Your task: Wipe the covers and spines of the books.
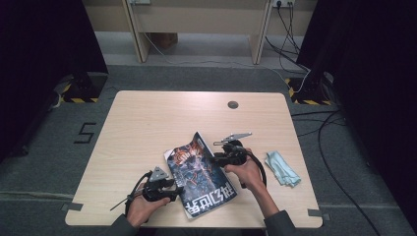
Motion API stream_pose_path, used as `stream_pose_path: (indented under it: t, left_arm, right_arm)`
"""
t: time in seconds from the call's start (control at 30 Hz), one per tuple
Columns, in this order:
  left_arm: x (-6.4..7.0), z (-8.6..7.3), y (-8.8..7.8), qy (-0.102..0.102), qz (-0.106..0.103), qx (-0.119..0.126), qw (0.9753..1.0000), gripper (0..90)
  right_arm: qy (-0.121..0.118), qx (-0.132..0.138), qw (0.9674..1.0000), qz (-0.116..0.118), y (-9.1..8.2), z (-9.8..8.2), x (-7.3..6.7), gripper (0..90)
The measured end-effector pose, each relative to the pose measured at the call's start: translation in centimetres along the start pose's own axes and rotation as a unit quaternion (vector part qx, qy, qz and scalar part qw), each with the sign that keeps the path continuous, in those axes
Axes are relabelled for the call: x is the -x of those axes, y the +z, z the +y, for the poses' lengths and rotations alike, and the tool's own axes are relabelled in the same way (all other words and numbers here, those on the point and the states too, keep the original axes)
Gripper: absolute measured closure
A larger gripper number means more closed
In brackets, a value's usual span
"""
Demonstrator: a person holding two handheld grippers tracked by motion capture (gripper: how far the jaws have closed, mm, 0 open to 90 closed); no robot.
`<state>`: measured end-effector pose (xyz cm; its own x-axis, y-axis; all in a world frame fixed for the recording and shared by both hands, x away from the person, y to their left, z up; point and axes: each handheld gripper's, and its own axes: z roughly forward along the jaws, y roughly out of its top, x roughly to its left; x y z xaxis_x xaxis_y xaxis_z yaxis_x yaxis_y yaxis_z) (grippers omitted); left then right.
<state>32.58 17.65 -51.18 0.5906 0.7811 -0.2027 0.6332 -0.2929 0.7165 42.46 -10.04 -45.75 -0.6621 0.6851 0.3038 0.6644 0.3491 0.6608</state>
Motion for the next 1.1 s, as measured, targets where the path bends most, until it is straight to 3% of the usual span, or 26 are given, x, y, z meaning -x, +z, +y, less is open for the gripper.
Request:
stream_pose_path:
  t: [0.07,0.1,0.23,0.33,0.53,0.8,0.93,1.0,1.1]
  left_arm:
    - [0.1,0.0,0.0,0.000,-0.002,0.000,1.0000,49.2]
    - [0.2,0.0,0.1,0.000,-0.004,0.000,1.0000,49.2]
    - [0.2,0.0,0.1,0.001,-0.009,-0.001,1.0000,49.1]
    - [0.3,0.0,0.1,0.003,-0.007,0.000,1.0000,49.0]
    - [0.3,0.0,0.1,0.002,-0.005,-0.003,1.0000,49.2]
    - [0.2,0.3,-0.1,0.004,-0.014,-0.012,0.9998,48.8]
    - [-0.3,1.3,-1.1,0.002,-0.006,0.025,0.9997,45.7]
    - [-0.9,2.0,-1.7,0.004,0.010,0.045,0.9989,43.3]
    - [-1.7,2.6,-2.0,0.001,0.018,0.057,0.9982,39.7]
  right_arm:
    - [0.011,-0.006,0.9998,0.018,0.1,-0.1,-0.1,70.6]
    - [0.007,-0.020,0.9993,0.029,0.5,-0.5,-0.2,71.7]
    - [-0.033,-0.061,0.9976,-0.003,1.7,-0.6,-0.9,74.0]
    - [-0.023,-0.056,0.9981,0.007,1.1,-0.4,-0.7,74.1]
    - [-0.013,-0.044,0.9989,0.004,0.3,-0.2,0.0,75.4]
    - [-0.034,-0.049,0.9982,-0.001,0.2,-0.3,0.2,78.2]
    - [-0.053,-0.047,0.9975,0.003,0.0,-0.1,-0.1,78.9]
    - [-0.066,-0.049,0.9966,0.008,-0.2,0.0,-0.3,79.4]
    - [-0.081,-0.048,0.9954,0.015,-0.4,0.0,-0.5,80.1]
